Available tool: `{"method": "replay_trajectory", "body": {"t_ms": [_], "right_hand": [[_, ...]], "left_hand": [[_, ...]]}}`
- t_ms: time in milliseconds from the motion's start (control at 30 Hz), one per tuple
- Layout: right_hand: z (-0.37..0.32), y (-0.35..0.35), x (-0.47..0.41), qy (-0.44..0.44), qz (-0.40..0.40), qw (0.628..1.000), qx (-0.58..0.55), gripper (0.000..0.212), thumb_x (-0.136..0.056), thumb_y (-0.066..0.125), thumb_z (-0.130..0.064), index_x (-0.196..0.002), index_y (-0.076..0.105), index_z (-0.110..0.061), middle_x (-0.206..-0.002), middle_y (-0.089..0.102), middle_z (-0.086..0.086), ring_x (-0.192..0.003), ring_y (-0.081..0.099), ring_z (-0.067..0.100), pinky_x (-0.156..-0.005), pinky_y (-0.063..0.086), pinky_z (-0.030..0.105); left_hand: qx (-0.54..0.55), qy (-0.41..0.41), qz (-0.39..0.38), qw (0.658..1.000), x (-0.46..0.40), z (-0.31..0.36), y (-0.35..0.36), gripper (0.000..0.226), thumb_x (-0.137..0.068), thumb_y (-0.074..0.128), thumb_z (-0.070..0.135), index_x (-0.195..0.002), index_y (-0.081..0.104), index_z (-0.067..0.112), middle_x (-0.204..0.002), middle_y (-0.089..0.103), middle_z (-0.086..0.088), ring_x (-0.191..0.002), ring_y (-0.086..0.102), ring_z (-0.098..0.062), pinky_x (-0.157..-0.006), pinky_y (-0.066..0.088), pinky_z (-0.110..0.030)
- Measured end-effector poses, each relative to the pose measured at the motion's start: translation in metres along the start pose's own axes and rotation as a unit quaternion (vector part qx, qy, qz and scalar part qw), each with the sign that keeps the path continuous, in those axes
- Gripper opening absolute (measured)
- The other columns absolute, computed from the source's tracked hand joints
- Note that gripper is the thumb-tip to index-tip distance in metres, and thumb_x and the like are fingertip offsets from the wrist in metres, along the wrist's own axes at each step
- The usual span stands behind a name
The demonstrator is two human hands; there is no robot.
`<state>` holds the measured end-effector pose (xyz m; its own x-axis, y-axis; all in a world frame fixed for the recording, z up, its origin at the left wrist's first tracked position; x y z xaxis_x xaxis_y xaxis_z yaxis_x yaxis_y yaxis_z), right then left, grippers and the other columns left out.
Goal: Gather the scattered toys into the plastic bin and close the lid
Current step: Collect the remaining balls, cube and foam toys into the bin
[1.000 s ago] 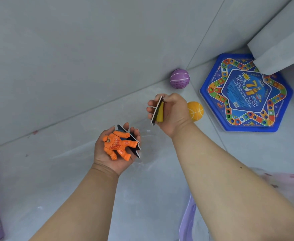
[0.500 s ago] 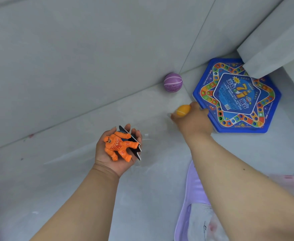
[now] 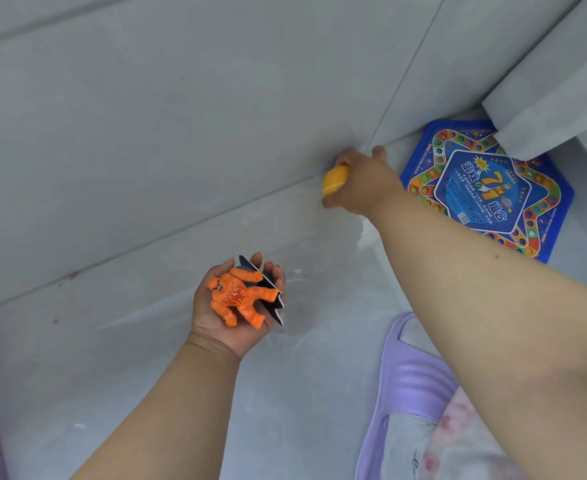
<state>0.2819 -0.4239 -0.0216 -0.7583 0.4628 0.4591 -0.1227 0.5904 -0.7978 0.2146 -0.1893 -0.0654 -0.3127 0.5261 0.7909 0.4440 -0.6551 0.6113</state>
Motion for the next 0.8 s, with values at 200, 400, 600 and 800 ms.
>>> {"method": "replay_trajectory", "body": {"t_ms": [200, 400, 600, 800], "right_hand": [[-0.012, 0.017, -0.023, 0.026, -0.107, 0.993, 0.035, 0.069, -0.069, 0.073, -0.038, -0.132, 0.045, -0.028, -0.131, 0.028, 0.011, -0.094, 0.052, 0.026, -0.084, 0.051, 0.033], [0.004, 0.019, -0.018, 0.059, -0.089, 0.992, -0.065, 0.059, -0.065, 0.077, -0.037, -0.119, 0.056, -0.025, -0.121, 0.027, 0.007, -0.074, 0.054, 0.023, -0.069, 0.052, 0.032], [-0.02, 0.039, 0.034, 0.084, -0.118, 0.882, -0.447, 0.027, -0.075, 0.075, -0.023, -0.094, 0.055, -0.027, -0.093, 0.059, 0.005, -0.069, 0.061, 0.024, -0.039, 0.027, 0.017], [-0.107, 0.036, 0.119, 0.058, -0.248, 0.66, -0.707, 0.048, -0.056, 0.078, -0.026, -0.099, 0.058, -0.017, -0.086, 0.066, 0.006, -0.077, 0.069, 0.033, -0.03, 0.024, 0.013]], "left_hand": [[0.006, 0.0, 0.003, 1.0, -0.003, 0.002, -0.005, 0.032, -0.081, 0.054, 0.033, -0.094, 0.067, 0.007, -0.086, 0.065, -0.01, -0.077, 0.067, -0.028, -0.062, 0.057, -0.036], [0.013, 0.004, -0.006, 1.0, 0.002, 0.008, -0.002, 0.032, -0.074, 0.058, 0.03, -0.092, 0.068, 0.006, -0.087, 0.065, -0.011, -0.077, 0.067, -0.029, -0.061, 0.057, -0.037], [0.03, 0.036, -0.015, 0.999, 0.024, 0.022, 0.004, 0.032, -0.077, 0.057, 0.031, -0.093, 0.067, 0.005, -0.088, 0.065, -0.011, -0.082, 0.066, -0.028, -0.064, 0.057, -0.037], [0.087, 0.133, -0.003, 0.987, 0.083, 0.054, 0.008, 0.032, -0.088, 0.047, 0.027, -0.085, 0.065, 0.001, -0.081, 0.067, -0.014, -0.074, 0.066, -0.031, -0.07, 0.054, -0.036]]}}
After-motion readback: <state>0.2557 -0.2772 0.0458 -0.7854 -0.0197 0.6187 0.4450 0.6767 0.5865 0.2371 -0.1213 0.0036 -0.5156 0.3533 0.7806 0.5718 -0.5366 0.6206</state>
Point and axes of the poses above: each hand's wrist, its own x-axis away from the middle knuckle, its own y-axis out of the palm, z = x × y, the point moved 8 cm from there along -x, towards the middle knuckle
